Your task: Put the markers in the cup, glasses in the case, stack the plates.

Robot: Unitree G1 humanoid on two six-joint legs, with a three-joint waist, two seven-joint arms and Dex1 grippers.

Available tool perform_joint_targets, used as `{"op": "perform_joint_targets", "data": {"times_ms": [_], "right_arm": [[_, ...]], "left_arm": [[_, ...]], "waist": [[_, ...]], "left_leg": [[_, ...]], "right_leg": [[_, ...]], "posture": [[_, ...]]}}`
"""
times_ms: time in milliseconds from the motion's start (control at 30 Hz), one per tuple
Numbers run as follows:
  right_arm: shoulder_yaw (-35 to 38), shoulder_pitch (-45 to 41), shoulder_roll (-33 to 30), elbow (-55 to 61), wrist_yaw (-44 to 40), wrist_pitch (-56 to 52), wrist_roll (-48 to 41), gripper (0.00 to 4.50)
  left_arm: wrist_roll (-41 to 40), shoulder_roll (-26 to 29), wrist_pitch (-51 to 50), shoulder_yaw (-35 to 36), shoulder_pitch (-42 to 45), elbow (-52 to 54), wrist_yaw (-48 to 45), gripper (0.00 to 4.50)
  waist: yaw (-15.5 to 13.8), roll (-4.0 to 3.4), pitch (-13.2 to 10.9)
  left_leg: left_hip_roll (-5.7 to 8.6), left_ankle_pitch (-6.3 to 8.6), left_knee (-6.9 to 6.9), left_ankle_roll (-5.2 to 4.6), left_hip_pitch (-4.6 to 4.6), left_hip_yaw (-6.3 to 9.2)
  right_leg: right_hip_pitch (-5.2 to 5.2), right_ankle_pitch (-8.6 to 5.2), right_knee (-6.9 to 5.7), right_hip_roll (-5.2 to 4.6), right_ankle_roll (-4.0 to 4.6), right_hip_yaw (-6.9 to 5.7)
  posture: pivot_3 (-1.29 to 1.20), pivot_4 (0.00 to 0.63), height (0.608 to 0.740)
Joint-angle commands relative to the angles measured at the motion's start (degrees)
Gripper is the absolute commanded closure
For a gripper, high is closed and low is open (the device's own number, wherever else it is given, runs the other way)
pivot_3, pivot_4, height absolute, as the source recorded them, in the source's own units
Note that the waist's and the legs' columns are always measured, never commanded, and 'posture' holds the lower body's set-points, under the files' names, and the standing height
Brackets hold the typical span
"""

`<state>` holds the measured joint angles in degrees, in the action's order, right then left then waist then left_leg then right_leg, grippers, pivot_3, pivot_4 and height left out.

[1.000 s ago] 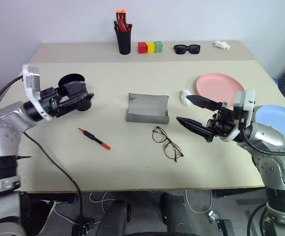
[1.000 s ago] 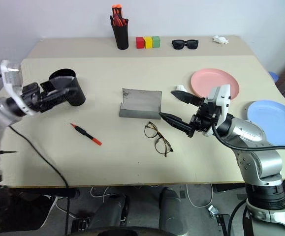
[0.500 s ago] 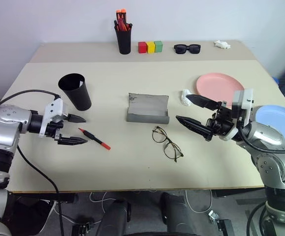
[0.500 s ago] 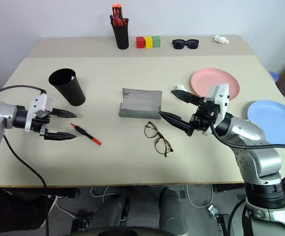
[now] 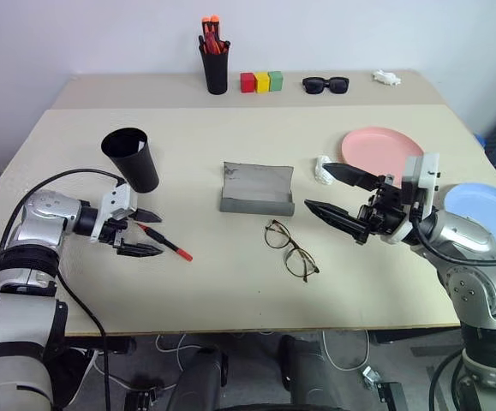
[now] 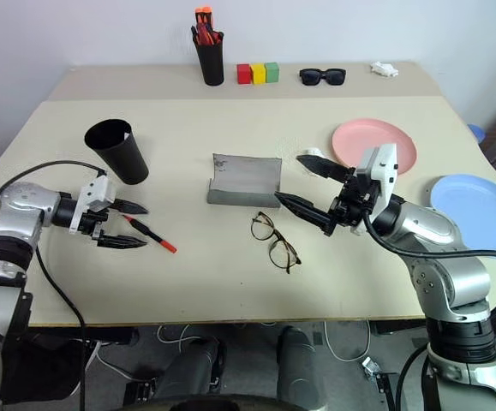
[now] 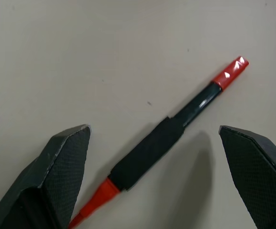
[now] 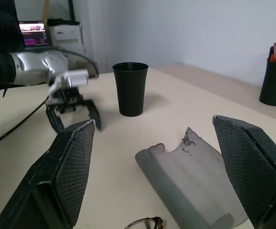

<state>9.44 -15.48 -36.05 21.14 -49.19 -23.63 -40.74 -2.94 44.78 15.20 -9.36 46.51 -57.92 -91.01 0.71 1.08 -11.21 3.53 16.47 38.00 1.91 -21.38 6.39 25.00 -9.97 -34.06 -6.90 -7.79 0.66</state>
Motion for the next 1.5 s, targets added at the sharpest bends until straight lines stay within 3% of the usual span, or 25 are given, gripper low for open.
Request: {"op": "perform_joint_targets", "data": {"times_ms": [33,67,300,333,467,567,733,800,900,1100,1300,1500], "right_arm": [[1.0,-0.9,-0.8,2.1,0.3,-0.1,-0.3,0.45],[1.1,-1.0,-0.8,2.1,0.3,-0.2,-0.3,0.45],[1.1,-1.0,-0.8,2.2,0.7,-0.2,-0.2,0.45],[1.1,-1.0,-0.9,2.2,0.6,-0.2,0.0,0.45],[1.0,-1.5,-0.8,1.7,0.7,-0.2,0.1,0.45],[0.7,-1.6,-0.8,1.4,0.6,-0.1,0.4,0.45],[0.6,-1.8,-1.0,1.2,0.1,0.1,0.8,0.45],[0.5,-2.0,-0.7,0.9,0.0,0.2,0.9,0.45],[0.4,-2.5,-0.2,0.6,0.0,0.1,0.8,0.45],[-0.2,-3.0,0.1,0.2,-0.6,0.2,1.2,0.45],[-0.8,-3.6,0.3,-0.4,-0.8,0.5,1.6,0.45],[-0.4,-3.1,0.3,0.1,-0.6,0.4,1.8,0.45]], "left_arm": [[2.8,-0.8,2.4,-1.2,0.7,-2.2,-0.5,0.58],[3.2,-1.0,2.4,-1.4,0.9,-2.7,-0.8,0.81],[-0.8,-0.8,-1.0,-3.6,1.0,-0.4,-1.5,4.15],[-1.6,-0.2,-1.0,-4.8,0.4,0.7,-1.5,4.46],[-6.8,2.5,-3.0,-8.3,-1.5,5.7,-1.5,4.46],[-16.7,4.8,-13.2,-7.4,-3.2,13.2,-1.5,4.46],[-27.5,3.5,-30.9,4.6,-2.7,20.1,-0.7,4.46],[-31.0,1.2,-34.2,10.0,-1.9,21.8,3.9,4.46],[-34.6,-3.9,-32.4,19.1,-1.0,24.0,13.9,4.46],[-34.1,-11.8,-22.5,28.7,1.7,25.5,29.5,4.46],[-30.9,-14.4,-9.6,33.5,8.4,16.4,39.8,4.46],[-26.0,-13.4,1.7,34.3,9.1,8.4,44.3,4.46]], "waist": [[0.0,0.00,0.0],[0.0,0.00,0.0],[0.0,0.00,0.0],[0.0,0.00,0.0],[0.1,0.00,0.0],[0.2,-0.01,0.0],[0.0,0.02,0.0],[0.0,0.02,0.0],[-0.1,0.01,0.0],[0.0,0.02,0.0],[-0.1,0.03,0.0],[-0.1,0.03,0.0]], "left_leg": [[0.00,0.00,0.00,0.00,0.00,0.00],[0.00,0.00,0.00,0.00,0.01,0.00],[0.00,0.01,0.01,-0.01,0.01,0.00],[0.00,0.01,0.01,-0.01,0.01,0.00],[-0.01,0.01,0.00,-0.01,0.01,0.00],[-0.03,0.02,0.00,-0.03,0.00,0.01],[-0.04,0.02,0.04,-0.03,-0.06,0.04],[-0.04,0.02,0.05,-0.03,-0.03,0.03],[-0.03,0.01,0.07,-0.02,-0.02,0.06],[-0.04,0.01,0.05,0.00,-0.03,0.04],[-0.03,0.00,0.05,0.02,-0.03,0.01],[-0.02,0.00,0.05,0.02,-0.02,0.01]], "right_leg": [[-0.01,0.00,0.00,0.00,0.00,0.00],[-0.01,0.00,0.00,0.00,0.00,0.01],[-0.02,0.00,0.00,0.00,-0.01,0.01],[-0.02,0.00,0.00,0.00,-0.01,0.01],[-0.02,0.00,0.00,0.00,0.00,0.02],[0.01,-0.01,-0.02,0.01,0.00,0.02],[0.04,-0.01,-0.04,0.02,0.00,0.01],[0.02,-0.01,-0.04,0.02,-0.01,0.01],[0.02,0.00,-0.03,0.02,0.00,0.00],[0.07,0.03,-0.04,0.03,0.03,0.01],[0.06,0.06,0.02,0.03,0.06,0.02],[0.03,0.06,0.04,0.03,0.06,0.02]], "posture": [[0.00,0.150,0.740],[0.00,0.150,0.740],[0.00,0.150,0.740],[0.00,0.150,0.740],[0.00,0.150,0.740],[0.00,0.150,0.740],[0.00,0.150,0.740],[0.00,0.150,0.740],[0.00,0.150,0.740],[0.00,0.150,0.740],[0.00,0.150,0.740],[0.00,0.150,0.740]]}}
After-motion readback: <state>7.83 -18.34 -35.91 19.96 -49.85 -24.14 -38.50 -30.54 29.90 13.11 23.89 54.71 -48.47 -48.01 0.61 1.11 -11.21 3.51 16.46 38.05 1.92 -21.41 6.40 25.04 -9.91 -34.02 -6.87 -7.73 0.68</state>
